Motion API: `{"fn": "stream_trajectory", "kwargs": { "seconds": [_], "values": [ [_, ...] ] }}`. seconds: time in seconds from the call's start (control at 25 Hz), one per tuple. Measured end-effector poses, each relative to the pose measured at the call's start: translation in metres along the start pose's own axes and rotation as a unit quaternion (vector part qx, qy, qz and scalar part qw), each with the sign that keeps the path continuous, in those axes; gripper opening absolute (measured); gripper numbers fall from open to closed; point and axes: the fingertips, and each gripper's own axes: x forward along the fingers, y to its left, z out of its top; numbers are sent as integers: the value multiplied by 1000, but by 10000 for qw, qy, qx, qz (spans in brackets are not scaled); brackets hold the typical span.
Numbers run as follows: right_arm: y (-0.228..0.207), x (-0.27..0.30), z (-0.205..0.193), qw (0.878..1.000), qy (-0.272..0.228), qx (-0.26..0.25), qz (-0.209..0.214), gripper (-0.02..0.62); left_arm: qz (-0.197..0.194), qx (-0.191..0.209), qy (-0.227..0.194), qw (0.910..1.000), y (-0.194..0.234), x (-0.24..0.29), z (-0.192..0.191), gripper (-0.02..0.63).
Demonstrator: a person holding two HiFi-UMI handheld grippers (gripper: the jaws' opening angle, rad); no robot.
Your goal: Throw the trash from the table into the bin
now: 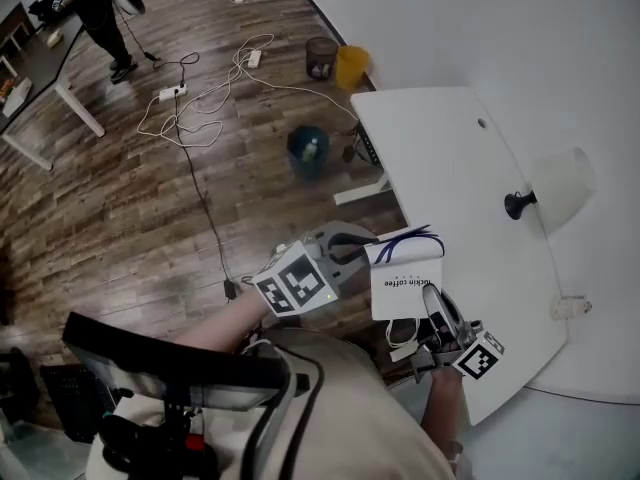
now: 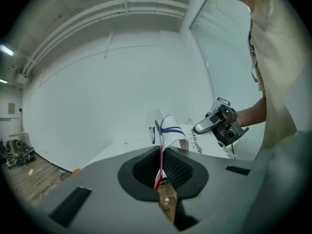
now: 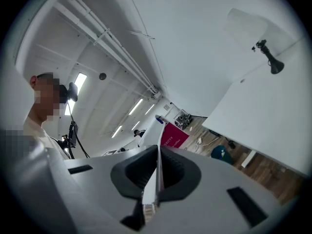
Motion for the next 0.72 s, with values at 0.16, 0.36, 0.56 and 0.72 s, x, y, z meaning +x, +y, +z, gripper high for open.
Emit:
{"fn": "stream_trajectory", "kwargs": {
  "seconds": [0.16,0.36,0.56,0.72],
  "values": [
    [16,30,-16,9997,193,8,167,17,240,-165,-9,9996,15,-33,-14,18],
    [26,54,-25,9985,479,47,246,17,493,-346,-92,9981,28,-58,-21,18],
    [32,68,-21,9973,690,150,211,17,671,-578,34,9961,40,-66,-23,18],
    [9,88,-15,9955,865,202,343,17,916,-607,304,9935,58,-59,-34,18]
  ]
}}
